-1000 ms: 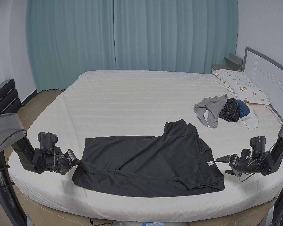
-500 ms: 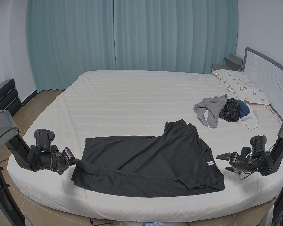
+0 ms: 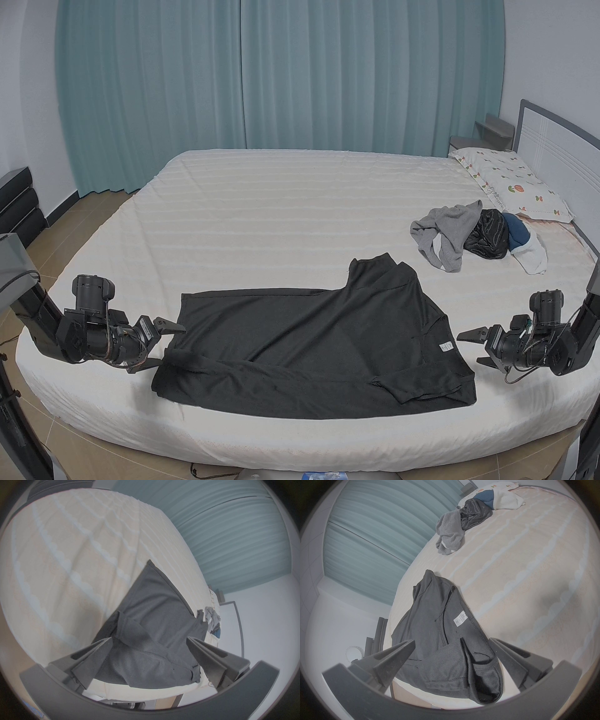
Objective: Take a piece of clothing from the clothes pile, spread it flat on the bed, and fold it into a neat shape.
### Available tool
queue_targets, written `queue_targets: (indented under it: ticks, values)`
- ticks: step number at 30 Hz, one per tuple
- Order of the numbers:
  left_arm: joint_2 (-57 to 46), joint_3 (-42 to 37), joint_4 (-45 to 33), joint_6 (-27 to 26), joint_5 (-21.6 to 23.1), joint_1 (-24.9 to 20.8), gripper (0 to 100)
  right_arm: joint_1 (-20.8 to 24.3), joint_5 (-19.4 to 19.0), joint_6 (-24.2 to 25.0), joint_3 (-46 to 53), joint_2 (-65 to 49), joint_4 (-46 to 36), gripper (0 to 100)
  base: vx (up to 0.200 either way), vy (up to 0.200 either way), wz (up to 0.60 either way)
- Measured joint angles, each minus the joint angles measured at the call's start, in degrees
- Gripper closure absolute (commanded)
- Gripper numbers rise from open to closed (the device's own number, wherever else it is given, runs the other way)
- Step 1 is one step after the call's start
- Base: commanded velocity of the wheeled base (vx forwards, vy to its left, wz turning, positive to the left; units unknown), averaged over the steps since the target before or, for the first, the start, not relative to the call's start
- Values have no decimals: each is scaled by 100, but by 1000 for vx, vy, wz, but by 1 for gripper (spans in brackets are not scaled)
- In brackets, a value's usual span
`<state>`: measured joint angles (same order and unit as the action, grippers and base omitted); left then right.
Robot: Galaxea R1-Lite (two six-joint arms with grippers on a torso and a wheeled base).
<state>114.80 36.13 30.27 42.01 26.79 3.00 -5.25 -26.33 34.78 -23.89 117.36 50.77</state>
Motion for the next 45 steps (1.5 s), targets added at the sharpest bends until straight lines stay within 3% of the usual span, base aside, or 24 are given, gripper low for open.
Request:
queue_targets:
  ticks: [10,19,20,37,45]
  values:
    - [416,184,33,-1226,216,85,0,5,-5,9,33,4,-2,0,0,0,0]
    - [712,457,27,-1303,158,-9,0,0,-2,11,41,6,0,0,0,0,0]
    - [728,479,20,-1303,154,-20,100,0,-2,11,41,6,0,0,0,0,0]
    - [741,516,-41,-1242,-304,-57,100,-4,4,-11,44,6,0,0,0,0,0]
    - [463,413,-44,-578,-391,-50,100,2,9,-29,50,6,2,0,0,0,0]
